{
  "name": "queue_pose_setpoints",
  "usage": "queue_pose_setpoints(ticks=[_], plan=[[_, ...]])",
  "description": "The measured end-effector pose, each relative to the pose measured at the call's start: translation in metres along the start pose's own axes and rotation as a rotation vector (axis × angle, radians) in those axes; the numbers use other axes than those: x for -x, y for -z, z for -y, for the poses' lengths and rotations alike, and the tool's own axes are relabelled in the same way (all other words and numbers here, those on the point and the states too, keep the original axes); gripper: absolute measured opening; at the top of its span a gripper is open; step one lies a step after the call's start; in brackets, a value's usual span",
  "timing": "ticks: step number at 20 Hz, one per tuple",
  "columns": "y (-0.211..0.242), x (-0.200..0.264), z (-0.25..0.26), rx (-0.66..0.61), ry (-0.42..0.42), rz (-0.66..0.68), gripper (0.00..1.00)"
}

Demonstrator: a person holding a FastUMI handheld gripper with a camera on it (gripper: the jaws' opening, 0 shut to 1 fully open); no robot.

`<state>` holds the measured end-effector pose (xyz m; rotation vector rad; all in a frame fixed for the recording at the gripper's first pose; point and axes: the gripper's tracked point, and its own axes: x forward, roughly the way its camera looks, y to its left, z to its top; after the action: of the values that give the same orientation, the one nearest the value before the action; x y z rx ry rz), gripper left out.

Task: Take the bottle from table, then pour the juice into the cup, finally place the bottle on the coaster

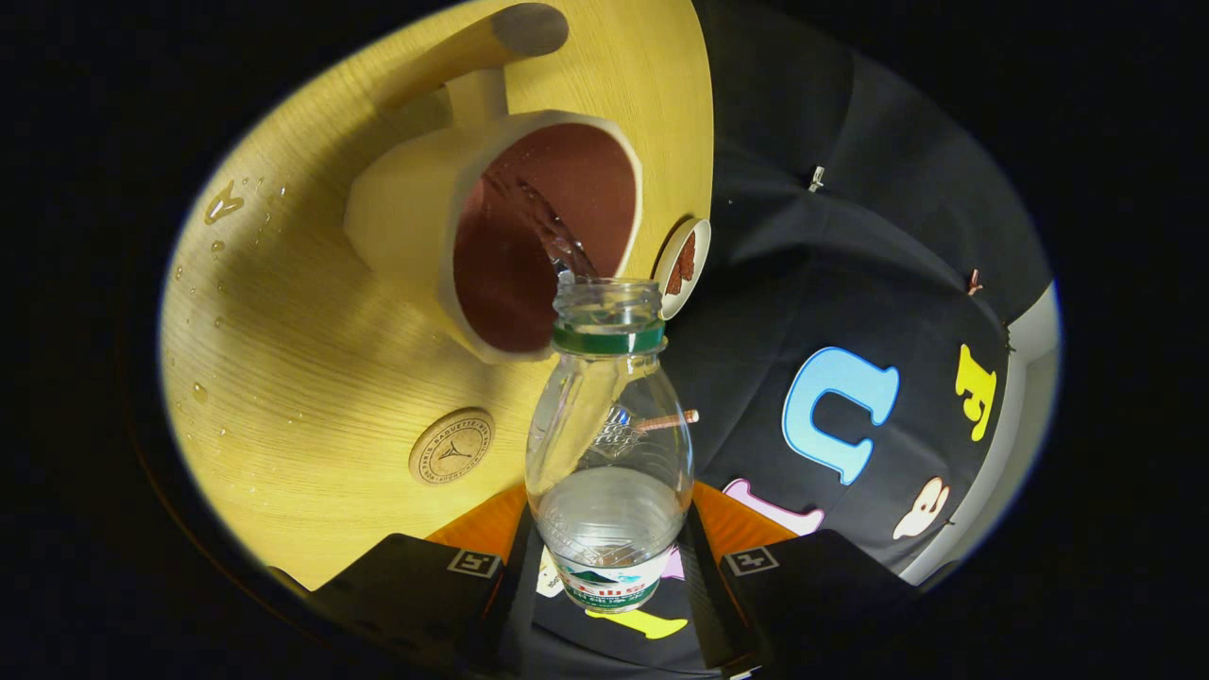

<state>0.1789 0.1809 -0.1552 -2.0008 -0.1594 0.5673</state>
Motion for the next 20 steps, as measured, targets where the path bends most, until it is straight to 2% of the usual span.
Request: queue_pose_setpoints(ticks=[20], plan=[[0.0074,-0.0046,0.0057,0.142,-0.007,0.015,0.7]])
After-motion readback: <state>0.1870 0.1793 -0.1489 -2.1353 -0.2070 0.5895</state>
